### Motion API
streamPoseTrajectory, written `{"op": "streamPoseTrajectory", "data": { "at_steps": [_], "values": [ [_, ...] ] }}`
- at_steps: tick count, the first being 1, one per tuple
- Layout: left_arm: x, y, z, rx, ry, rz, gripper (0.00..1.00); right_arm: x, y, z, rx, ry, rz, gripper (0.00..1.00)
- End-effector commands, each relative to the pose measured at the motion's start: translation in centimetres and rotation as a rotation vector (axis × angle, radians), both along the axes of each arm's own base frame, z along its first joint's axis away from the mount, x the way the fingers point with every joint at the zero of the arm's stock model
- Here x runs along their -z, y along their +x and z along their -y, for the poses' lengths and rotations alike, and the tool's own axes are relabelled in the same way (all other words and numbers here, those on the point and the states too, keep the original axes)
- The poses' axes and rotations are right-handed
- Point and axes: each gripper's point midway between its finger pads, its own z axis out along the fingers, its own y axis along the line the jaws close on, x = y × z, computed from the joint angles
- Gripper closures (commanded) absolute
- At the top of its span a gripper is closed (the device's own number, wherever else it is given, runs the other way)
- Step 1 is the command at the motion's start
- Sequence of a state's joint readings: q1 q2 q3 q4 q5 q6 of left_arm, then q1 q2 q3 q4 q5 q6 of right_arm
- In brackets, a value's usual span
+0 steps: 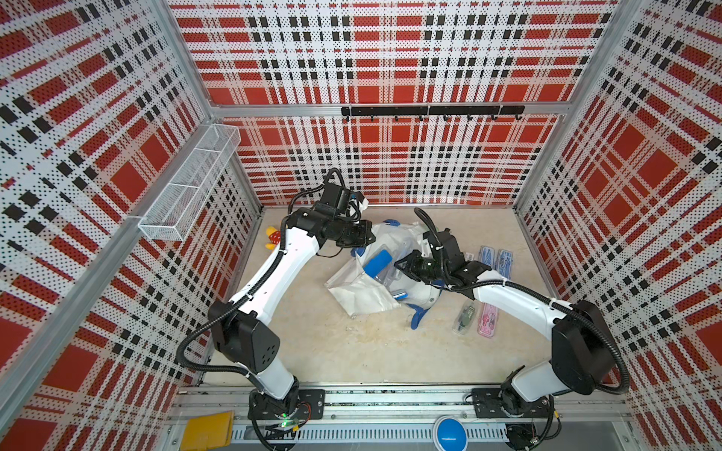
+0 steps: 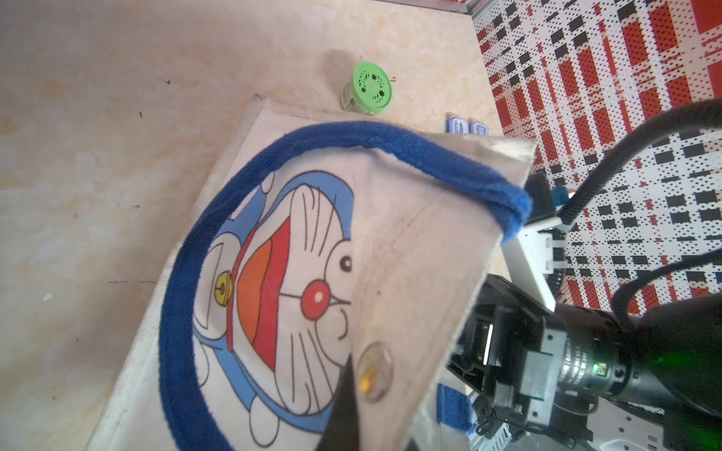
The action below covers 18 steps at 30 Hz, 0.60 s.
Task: Take out the compass set from the canvas bag
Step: Pick up the compass set from the canvas bag.
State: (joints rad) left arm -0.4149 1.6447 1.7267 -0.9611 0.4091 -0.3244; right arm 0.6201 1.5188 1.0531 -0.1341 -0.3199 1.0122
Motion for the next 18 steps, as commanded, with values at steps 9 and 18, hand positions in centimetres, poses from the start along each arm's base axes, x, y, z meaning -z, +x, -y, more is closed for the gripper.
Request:
{"op": "streamPoseTrajectory", "data": {
  "at_steps": [9,18],
  "values": [
    [0.7,-0.8,-4.8,-0.134,-0.022,-0.011,1.00,-3.3,-0.6,-4.3,-0.110,0.058,0.058,0.88],
    [1.7,0.3,-7.4,-0.210,-0.011,-0.030,1.00,-5.7,-3.1,-3.5,-0.173,0.079,0.104,0.87]
  ]
}}
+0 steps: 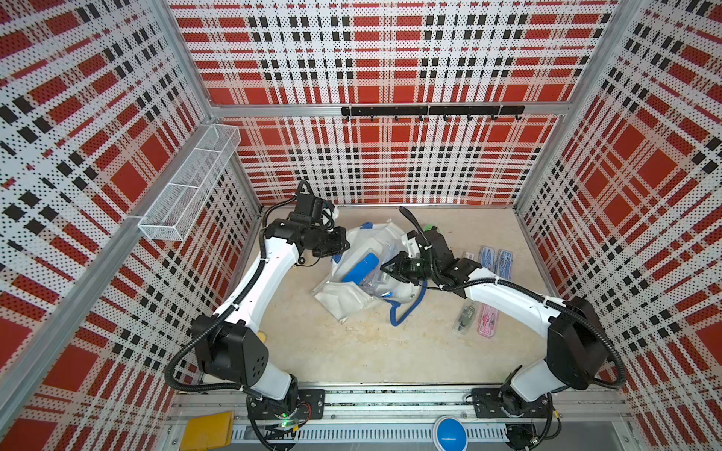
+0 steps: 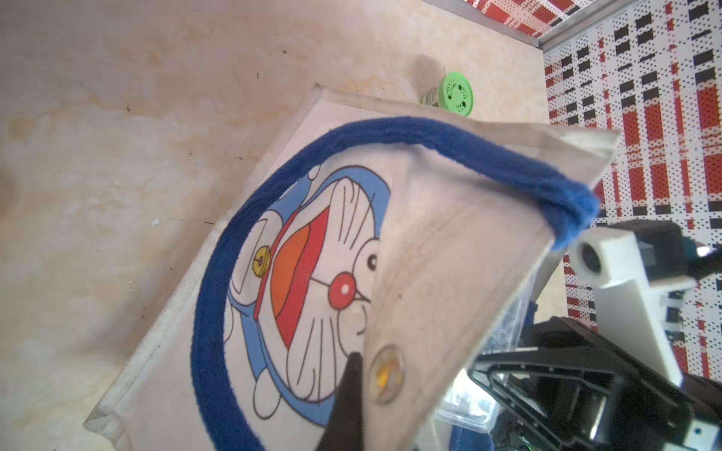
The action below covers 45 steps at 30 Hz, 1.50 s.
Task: Take out the compass set from the canvas bag
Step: Pick up the compass set from the canvas bag, then place the compass set at the center of the board.
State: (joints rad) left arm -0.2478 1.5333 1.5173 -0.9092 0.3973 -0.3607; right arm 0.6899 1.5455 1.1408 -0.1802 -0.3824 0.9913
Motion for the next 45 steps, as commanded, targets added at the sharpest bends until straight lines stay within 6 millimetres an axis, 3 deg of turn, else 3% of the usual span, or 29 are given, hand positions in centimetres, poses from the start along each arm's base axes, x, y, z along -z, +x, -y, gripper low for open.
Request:
{"op": "streamPoseTrajectory", "data": {
  "at_steps": [1,7,10,12,18,22,24,27,39,45],
  "values": [
    [-1.3,-0.1,-0.1,-0.010,-0.018,0.033,1.00,-4.1,-1.2,0.3,-0.046,0.058,0.105,0.87],
    [-1.3,0.3,0.2,0.002,-0.025,0.034,1.00,-6.5,-2.8,2.1,-0.061,0.055,0.149,0.87],
    [-1.5,0.4,0.3,0.007,-0.029,0.038,1.00,-7.1,-2.6,4.3,-0.028,0.038,0.152,0.87],
    [-1.7,0.4,0.5,0.012,-0.035,0.041,1.00,-7.3,-1.9,6.7,0.014,0.013,0.152,0.87],
    [-2.7,0.3,0.9,0.036,-0.046,0.063,1.00,-7.0,0.7,16.4,0.184,-0.078,0.117,0.87],
    [-3.2,0.0,1.2,0.056,-0.051,0.076,1.00,-4.3,2.0,22.0,0.274,-0.170,0.043,0.87],
    [-3.4,-0.1,1.4,0.063,-0.054,0.082,1.00,-2.6,2.7,23.8,0.301,-0.205,-0.006,0.86],
    [-3.7,-0.4,1.8,0.083,-0.060,0.089,1.00,0.0,4.0,24.8,0.309,-0.250,-0.067,0.86],
    [-3.9,-1.4,2.5,0.141,-0.082,0.087,1.00,8.8,10.7,24.1,0.310,-0.279,-0.257,0.85],
    [-3.4,-1.5,2.4,0.134,-0.081,0.075,1.00,11.6,12.9,23.2,0.299,-0.288,-0.311,0.85]
  ]
}}
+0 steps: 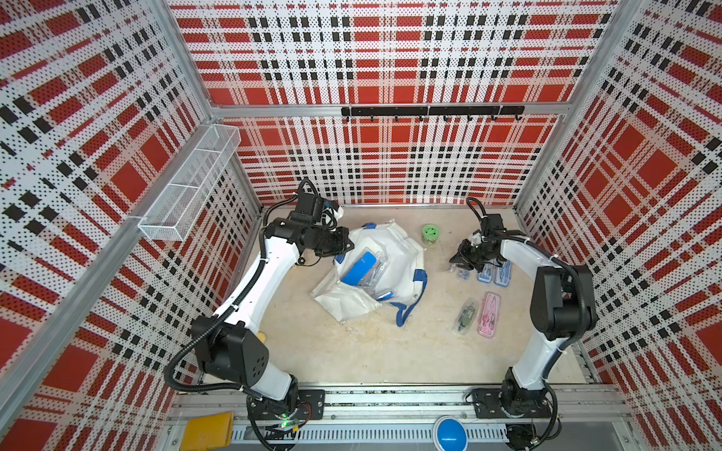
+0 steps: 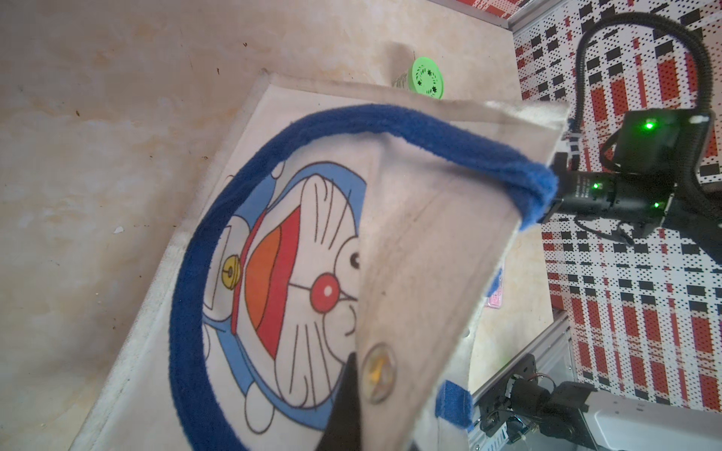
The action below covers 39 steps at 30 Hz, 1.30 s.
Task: Take out the compass set from the canvas bag
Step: Place the compass set at the center of the board.
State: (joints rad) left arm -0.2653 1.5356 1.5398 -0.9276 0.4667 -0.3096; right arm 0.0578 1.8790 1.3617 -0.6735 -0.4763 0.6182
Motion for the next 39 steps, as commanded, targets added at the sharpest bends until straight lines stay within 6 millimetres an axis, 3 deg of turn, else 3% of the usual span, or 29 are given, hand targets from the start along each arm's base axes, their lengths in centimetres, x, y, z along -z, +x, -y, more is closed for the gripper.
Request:
{"op": "streamPoseTrajectory", "data": {
  "at_steps": [1,13,29,35,39],
  "values": [
    [-2.5,-0.6,0.8,0.035,-0.052,0.058,1.00,-0.2,2.2,-0.6,0.000,0.006,0.044,0.85],
    [-2.5,-0.4,0.9,0.032,-0.080,0.061,1.00,2.7,4.4,-1.5,-0.014,0.032,-0.021,0.84],
    [-3.1,0.0,1.2,0.037,-0.139,0.080,1.00,5.4,3.1,-0.6,-0.010,-0.029,-0.129,0.78],
    [-3.3,0.0,1.1,0.035,-0.142,0.088,1.00,4.6,2.2,0.1,-0.002,-0.065,-0.132,0.65],
    [-4.0,0.2,1.0,0.035,-0.151,0.112,1.00,1.8,2.1,0.2,0.011,-0.068,-0.070,0.52]
  ]
}}
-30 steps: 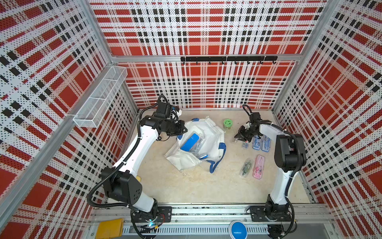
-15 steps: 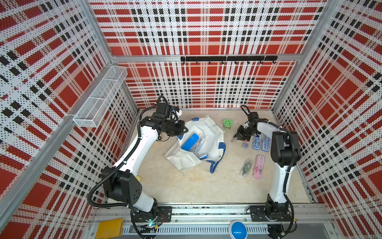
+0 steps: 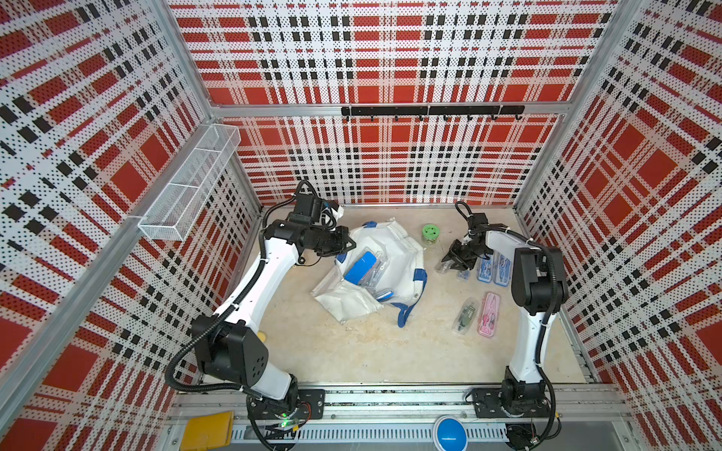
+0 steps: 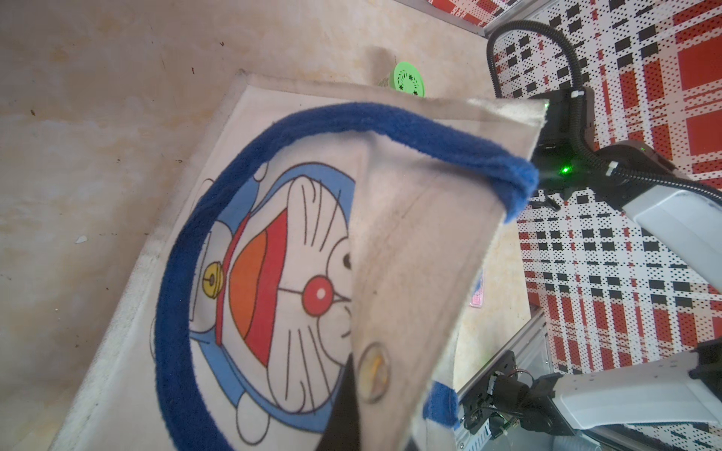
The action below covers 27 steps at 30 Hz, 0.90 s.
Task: Take out the compass set from the canvas bag
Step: Place the compass set at the center of the board, then pick up the compass set from the canvas bag.
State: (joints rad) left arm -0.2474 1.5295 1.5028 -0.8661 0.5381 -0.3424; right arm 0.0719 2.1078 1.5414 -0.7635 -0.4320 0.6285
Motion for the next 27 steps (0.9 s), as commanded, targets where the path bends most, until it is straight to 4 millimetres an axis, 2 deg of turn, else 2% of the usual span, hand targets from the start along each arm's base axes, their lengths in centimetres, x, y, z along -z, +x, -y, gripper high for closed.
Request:
{"op": "streamPoseTrajectory", "data": {
  "at_steps": [1,3,6,8,13,18,21,25,27],
  "values": [
    [-4.0,0.0,0.6,0.028,-0.077,0.124,1.00,-4.2,-0.1,0.3,0.005,-0.019,0.094,0.50],
    [-4.2,0.0,0.6,0.027,-0.078,0.126,1.00,-6.2,-0.2,0.4,0.010,-0.020,0.133,0.49],
    [-4.1,0.0,0.8,0.042,-0.089,0.119,1.00,-10.2,-0.9,0.1,0.014,-0.028,0.215,0.47],
    [-3.9,-0.2,1.3,0.065,-0.106,0.110,1.00,-12.8,-1.6,-0.9,-0.011,-0.036,0.281,0.47],
    [-4.2,-0.8,2.6,0.121,-0.135,0.115,1.00,-18.3,-4.5,-6.9,-0.193,-0.043,0.473,0.47],
    [-4.8,-1.4,3.5,0.149,-0.158,0.133,1.00,-22.9,-9.6,-14.1,-0.384,-0.079,0.735,0.47],
    [-4.8,-1.5,3.7,0.155,-0.158,0.140,1.00,-23.6,-13.3,-18.0,-0.473,-0.085,0.826,0.49],
    [-4.3,-1.6,3.7,0.146,-0.152,0.137,1.00,-21.5,-16.9,-21.4,-0.549,-0.097,0.835,0.54],
    [-4.1,-1.6,3.6,0.138,-0.146,0.132,1.00,-20.2,-18.1,-22.5,-0.564,-0.073,0.806,0.56]
  ]
}}
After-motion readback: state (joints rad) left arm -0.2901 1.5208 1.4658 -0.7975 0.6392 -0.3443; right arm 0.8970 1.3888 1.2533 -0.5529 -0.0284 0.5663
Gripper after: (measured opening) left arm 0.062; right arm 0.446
